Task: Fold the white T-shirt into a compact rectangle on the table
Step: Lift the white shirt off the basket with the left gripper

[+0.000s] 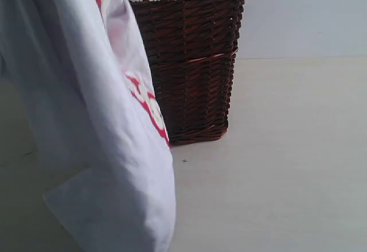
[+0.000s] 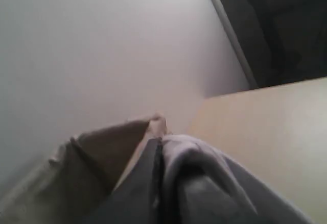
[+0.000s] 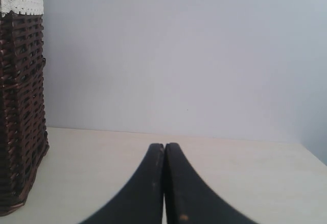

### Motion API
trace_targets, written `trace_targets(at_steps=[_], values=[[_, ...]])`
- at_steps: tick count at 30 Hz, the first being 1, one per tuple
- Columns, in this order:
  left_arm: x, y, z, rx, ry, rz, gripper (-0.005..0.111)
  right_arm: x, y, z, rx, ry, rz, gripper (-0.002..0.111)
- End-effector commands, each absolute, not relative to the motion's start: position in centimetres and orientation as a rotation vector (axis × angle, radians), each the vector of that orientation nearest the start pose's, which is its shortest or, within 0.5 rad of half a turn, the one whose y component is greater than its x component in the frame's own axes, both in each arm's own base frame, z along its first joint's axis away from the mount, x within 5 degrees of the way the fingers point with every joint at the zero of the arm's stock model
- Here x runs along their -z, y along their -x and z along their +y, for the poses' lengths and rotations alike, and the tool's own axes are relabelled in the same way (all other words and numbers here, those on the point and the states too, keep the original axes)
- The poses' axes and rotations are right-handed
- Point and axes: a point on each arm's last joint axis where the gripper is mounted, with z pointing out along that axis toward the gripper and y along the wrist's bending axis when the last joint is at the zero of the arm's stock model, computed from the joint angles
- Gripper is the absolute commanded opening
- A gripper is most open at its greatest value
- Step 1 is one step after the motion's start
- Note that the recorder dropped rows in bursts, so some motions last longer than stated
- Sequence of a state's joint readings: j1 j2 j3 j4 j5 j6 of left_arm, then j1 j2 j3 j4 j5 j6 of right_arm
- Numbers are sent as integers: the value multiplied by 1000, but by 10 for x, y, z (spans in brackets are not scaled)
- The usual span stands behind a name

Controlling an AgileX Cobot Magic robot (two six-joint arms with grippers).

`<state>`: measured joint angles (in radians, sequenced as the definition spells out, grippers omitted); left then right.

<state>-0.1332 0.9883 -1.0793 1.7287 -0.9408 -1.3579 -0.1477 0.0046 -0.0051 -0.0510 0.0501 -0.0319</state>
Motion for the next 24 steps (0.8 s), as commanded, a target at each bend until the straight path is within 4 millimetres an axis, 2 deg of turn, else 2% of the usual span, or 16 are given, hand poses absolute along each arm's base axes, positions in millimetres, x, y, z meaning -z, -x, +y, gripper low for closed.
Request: trace_targets(at_steps=[1,2,5,11,16,19,24], values=[[-399,-193,-96,501,-1058,1364,0,-210,-56,-9,190,-54,1525,0],[-385,-202,-95,499,-1047,1415,0,-210,-56,-9,190,-54,1525,0],[-362,-217,-95,459,-1067,1471,0,-210,-56,-9,190,-54,1525,0],[-337,-249,-87,321,-969,1609,0,-210,-56,-9,190,-54,1525,0],[-328,-263,-79,202,-897,1672,0,-210,-56,-9,190,-54,1525,0],[-325,-267,-77,152,-927,1663,0,-210,-56,-9,190,-54,1525,0],[-331,-272,-73,75,-867,1629,0,-210,-56,-9,190,-54,1525,0]])
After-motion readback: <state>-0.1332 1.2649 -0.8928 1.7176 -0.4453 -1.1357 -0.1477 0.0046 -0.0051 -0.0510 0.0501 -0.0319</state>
